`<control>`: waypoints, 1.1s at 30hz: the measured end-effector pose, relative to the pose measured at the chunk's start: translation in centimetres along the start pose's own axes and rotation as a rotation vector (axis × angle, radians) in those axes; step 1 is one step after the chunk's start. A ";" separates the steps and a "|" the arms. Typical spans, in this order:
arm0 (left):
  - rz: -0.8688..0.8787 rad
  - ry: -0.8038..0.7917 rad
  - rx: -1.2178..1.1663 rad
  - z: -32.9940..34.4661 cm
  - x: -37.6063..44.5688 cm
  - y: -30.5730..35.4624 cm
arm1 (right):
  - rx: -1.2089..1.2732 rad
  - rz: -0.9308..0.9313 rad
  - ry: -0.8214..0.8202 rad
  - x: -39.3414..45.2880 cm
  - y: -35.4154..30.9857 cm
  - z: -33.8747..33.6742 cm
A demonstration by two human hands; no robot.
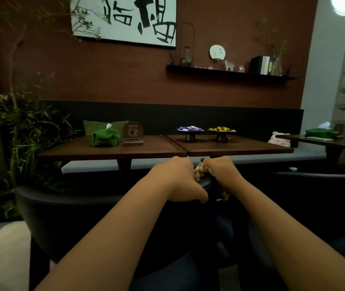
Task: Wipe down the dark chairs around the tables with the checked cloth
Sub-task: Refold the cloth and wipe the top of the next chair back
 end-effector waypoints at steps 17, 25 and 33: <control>-0.110 0.459 -0.122 -9.3 -13.4 -17.5 | -0.179 -0.389 0.072 -8.5 -9.3 2.1; -0.197 0.861 -0.440 -10.5 -14.3 -24.9 | -0.514 -0.811 0.132 -17.6 -21.0 10.3; -0.408 0.794 -1.279 -7.6 -14.5 -33.5 | -0.731 -0.807 -0.034 -18.2 -25.0 21.4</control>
Point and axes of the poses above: each hand's wrist, its own x-axis towards the middle knuckle, its own z-axis out of the palm, y = z × x, the point moved 10 cm from there along x, towards the middle knuckle, and after that the axes turned 12 degrees about y, right-handed, at the moved point
